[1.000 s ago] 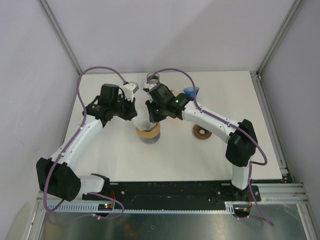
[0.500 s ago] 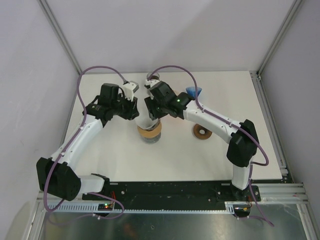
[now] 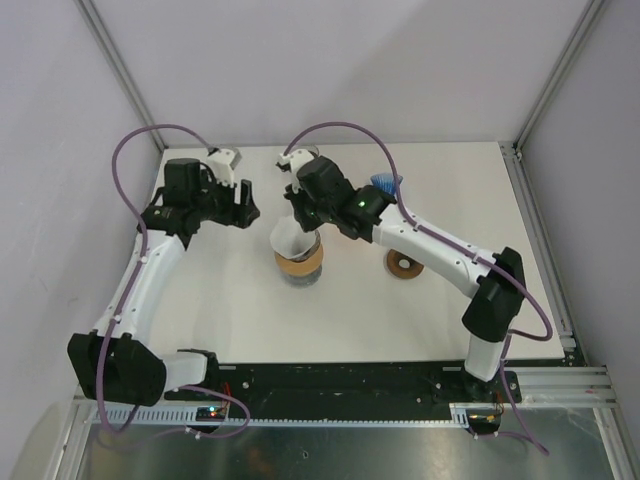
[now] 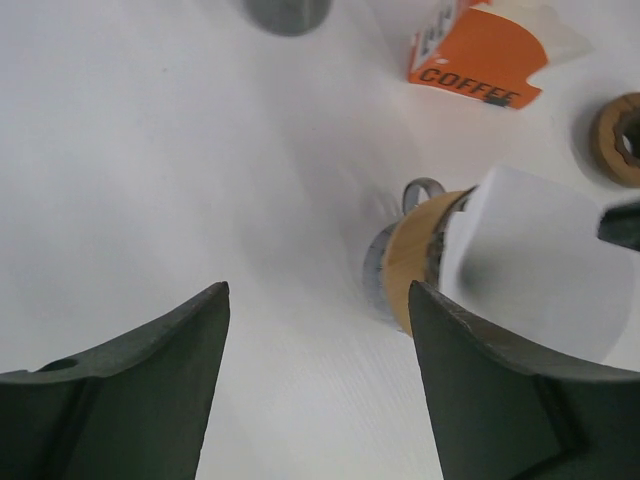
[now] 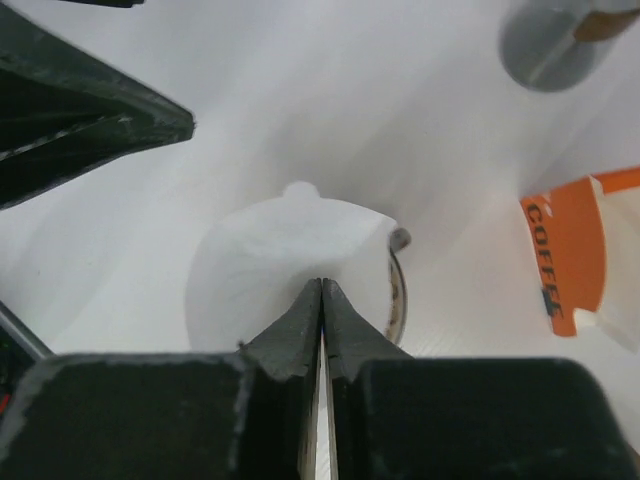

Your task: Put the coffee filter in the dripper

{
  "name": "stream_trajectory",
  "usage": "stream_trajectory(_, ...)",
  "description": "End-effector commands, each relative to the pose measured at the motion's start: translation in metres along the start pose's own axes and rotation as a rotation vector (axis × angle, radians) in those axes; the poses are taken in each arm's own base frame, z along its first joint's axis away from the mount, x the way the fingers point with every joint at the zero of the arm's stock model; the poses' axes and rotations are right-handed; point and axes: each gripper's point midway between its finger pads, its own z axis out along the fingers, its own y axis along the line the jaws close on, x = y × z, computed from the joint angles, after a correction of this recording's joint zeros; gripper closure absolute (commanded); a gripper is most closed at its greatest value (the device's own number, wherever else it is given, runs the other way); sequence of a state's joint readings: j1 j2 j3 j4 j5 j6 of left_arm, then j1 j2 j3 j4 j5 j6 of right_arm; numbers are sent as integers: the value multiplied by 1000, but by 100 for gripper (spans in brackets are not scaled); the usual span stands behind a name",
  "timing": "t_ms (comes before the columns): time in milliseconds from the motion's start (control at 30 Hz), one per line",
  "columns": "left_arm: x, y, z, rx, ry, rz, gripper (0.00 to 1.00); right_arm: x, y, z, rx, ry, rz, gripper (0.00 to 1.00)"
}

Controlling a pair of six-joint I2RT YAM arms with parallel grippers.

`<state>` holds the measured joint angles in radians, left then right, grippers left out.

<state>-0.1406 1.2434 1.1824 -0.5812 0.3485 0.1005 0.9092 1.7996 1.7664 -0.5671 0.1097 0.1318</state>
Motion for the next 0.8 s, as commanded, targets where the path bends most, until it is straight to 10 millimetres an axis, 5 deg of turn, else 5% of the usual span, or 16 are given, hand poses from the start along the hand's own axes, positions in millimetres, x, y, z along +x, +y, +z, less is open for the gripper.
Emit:
stream_trajectory(0,-18,9,-13,3,-70,-33,23,-5,16,8,-56,22,-39,98)
stream_trajectory(400,-1,28,-15,-16,-56,-74,21,79,11,56,2,296,-121,100)
stream_trajectory(767,11,21,-7,33,-30,-99,22,104,12,89,64,405,-212,100)
